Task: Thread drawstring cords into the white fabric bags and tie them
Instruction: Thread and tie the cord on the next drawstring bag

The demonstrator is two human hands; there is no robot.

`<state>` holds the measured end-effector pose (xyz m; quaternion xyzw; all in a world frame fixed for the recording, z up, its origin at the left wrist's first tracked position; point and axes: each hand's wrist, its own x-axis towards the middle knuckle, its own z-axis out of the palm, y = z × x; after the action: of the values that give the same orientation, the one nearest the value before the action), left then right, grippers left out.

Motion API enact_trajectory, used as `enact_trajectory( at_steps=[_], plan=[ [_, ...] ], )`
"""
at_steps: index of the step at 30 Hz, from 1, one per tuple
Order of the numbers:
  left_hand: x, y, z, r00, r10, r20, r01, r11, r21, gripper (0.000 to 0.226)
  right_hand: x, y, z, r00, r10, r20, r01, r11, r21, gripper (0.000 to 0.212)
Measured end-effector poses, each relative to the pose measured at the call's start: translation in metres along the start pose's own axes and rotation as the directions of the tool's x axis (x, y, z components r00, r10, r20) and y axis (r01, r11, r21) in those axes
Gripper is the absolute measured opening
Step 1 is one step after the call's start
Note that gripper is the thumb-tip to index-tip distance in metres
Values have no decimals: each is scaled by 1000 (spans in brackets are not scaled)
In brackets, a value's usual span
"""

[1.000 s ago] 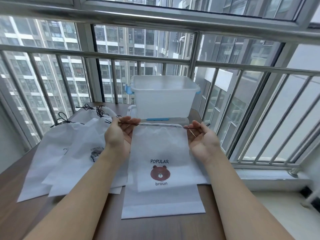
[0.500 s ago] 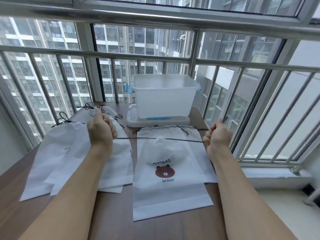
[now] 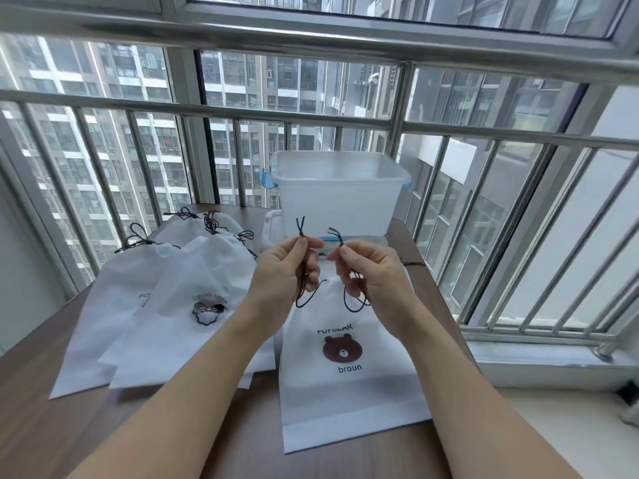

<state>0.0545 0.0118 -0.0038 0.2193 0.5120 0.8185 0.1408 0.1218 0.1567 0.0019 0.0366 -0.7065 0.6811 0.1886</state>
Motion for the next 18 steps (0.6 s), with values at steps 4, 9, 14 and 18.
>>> enact_trajectory(
  at_steps=[4, 9, 14, 18],
  plan=[
    [-2, 4, -1, 998, 57, -30, -56, 997, 59, 24, -4, -5, -2, 997, -17, 71, 11, 996, 86, 22],
    [-7, -1, 6, 996, 75, -41, -70, 991, 112, 21, -5, -4, 5, 993, -104, 54, 105, 994, -14, 10],
    [-8, -5, 8, 997, 70, 18, -71, 987, 142, 17, 1, 2, 3, 997, -71, -9, 71, 990, 118, 21],
    [-9, -4, 9, 999, -21, 40, 16, 993, 115, 28, 0, 9, 10, 997, -19, 73, 4, 982, 190, 29]
  ],
)
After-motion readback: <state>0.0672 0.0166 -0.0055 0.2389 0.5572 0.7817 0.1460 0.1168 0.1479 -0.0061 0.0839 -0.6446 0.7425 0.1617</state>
